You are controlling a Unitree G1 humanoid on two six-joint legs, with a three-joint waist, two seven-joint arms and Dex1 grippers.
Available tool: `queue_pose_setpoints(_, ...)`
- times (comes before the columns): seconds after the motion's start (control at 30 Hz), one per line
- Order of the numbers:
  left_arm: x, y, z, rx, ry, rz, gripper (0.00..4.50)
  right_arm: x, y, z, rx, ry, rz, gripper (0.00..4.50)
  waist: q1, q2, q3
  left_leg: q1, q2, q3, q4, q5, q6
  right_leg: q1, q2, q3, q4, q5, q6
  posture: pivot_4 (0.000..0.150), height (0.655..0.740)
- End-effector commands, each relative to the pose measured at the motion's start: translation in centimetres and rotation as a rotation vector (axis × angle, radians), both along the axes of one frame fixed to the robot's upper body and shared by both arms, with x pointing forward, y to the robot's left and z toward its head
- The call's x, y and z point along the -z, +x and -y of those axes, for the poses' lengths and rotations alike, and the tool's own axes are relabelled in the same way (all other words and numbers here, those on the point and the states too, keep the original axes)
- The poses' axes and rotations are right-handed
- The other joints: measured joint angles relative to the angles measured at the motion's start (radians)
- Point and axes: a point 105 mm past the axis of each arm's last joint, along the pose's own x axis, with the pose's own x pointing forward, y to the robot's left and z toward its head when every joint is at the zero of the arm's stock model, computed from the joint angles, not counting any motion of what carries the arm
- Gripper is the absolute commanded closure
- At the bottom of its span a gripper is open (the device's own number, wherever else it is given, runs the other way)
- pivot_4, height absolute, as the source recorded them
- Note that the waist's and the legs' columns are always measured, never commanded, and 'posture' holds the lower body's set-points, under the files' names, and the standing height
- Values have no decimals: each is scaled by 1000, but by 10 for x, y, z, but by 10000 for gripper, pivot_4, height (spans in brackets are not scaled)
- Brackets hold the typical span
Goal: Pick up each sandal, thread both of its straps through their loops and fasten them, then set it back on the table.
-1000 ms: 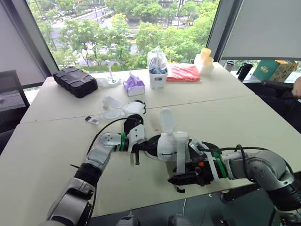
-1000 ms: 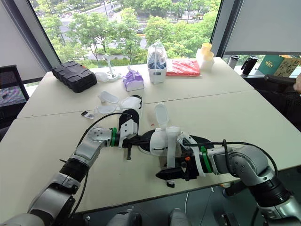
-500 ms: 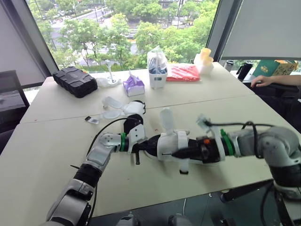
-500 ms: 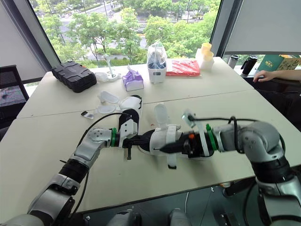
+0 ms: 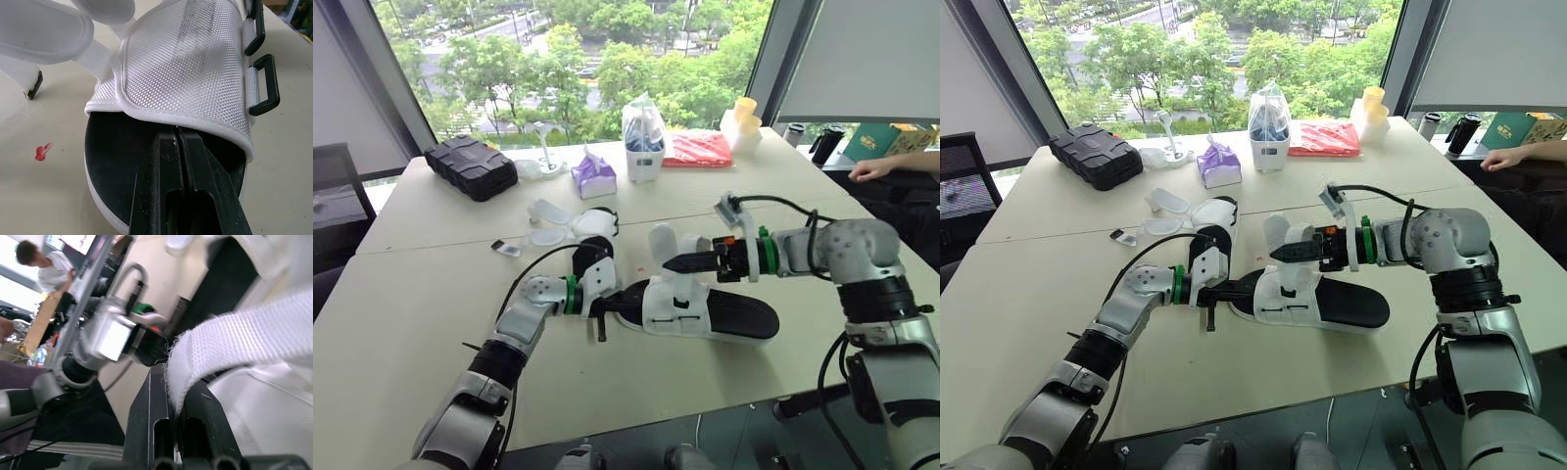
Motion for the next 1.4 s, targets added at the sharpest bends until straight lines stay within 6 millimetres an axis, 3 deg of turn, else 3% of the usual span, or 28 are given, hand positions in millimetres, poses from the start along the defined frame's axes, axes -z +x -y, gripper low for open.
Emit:
queue_pose_setpoints(0.03, 5, -4, 0, 1, 8, -12, 45000, 4, 3, 3, -3, -5, -2, 44439, 0, 0, 0, 0, 0, 0, 0, 0, 0, 0, 0, 0, 0, 0, 0, 1500, 7400)
queue_pose_setpoints(0.33, 3, -4, 2, 3, 3, -7, 45000, 23, 11, 14, -2, -107, 55, 44439, 1, 0, 0, -1, 0, 0, 0, 0, 0, -1, 1, -1, 0, 0, 0, 1500, 7400)
queue_pose_setpoints(0.87, 3, -4, 2, 6, 7, -4, 45000, 33, 2, 20, -83, -192, 130, 44439, 1, 0, 0, -1, 0, 0, 0, 0, 0, -1, 1, -1, 0, 0, 1, 1500, 7400)
queue_pose_setpoints(1.2, 4, -6, 1, 13, 17, -3, 45000, 19, 6, 25, -85, -176, 184, 44439, 1, 0, 0, -1, 0, 0, 0, 0, 0, -1, 1, -1, -1, 0, 1, 1500, 7400)
queue_pose_setpoints(1.4, 6, -8, 1, 21, 33, 8, 45000, 9, -4, 19, -151, -162, 207, 44439, 1, 0, 0, -1, 0, 0, 0, 0, 0, -1, 1, -1, 0, 0, 1, 1500, 7400)
